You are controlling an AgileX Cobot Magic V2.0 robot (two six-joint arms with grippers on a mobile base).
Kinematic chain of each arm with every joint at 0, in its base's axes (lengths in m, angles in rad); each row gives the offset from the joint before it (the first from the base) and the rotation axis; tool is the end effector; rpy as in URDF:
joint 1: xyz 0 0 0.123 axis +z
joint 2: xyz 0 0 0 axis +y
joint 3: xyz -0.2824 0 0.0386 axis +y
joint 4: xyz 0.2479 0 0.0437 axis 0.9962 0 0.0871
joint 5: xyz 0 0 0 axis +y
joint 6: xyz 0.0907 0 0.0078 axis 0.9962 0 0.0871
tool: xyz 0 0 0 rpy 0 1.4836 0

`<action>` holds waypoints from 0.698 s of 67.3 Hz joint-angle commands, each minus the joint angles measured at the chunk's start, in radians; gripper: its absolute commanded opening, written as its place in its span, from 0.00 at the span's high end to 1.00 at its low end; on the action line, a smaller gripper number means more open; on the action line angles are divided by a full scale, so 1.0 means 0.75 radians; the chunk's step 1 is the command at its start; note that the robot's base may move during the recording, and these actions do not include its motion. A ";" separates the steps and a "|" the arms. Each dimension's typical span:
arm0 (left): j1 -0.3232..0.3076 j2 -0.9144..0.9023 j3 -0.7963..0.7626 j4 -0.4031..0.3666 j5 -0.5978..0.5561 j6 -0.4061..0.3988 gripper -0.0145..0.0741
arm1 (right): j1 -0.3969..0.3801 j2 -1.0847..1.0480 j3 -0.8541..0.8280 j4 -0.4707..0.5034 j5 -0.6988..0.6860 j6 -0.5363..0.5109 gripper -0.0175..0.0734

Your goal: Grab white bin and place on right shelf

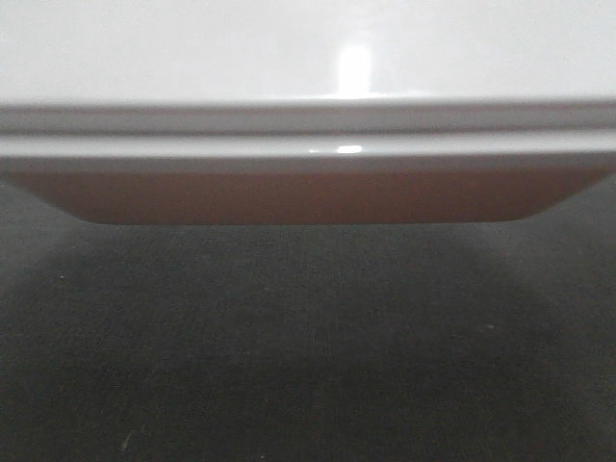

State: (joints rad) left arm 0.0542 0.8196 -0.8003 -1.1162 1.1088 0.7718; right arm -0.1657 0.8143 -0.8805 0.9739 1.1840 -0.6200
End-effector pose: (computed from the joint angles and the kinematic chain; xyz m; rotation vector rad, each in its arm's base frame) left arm 0.1307 -0.0663 0.3617 0.4790 2.0201 -0.9724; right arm 0.1296 0.0491 0.3732 -0.3516 2.1346 0.8595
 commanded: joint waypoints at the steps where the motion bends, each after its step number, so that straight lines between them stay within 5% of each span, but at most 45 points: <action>1: -0.019 -0.017 -0.042 -0.191 0.026 0.019 0.60 | 0.011 -0.014 -0.038 0.245 0.190 -0.013 0.43; 47: -0.019 -0.017 -0.042 -0.191 0.018 0.019 0.60 | 0.011 -0.014 -0.038 0.245 0.180 -0.013 0.43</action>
State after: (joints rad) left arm 0.0542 0.8196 -0.8003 -1.1162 1.1070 0.7718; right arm -0.1657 0.8143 -0.8805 0.9761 1.1840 -0.6219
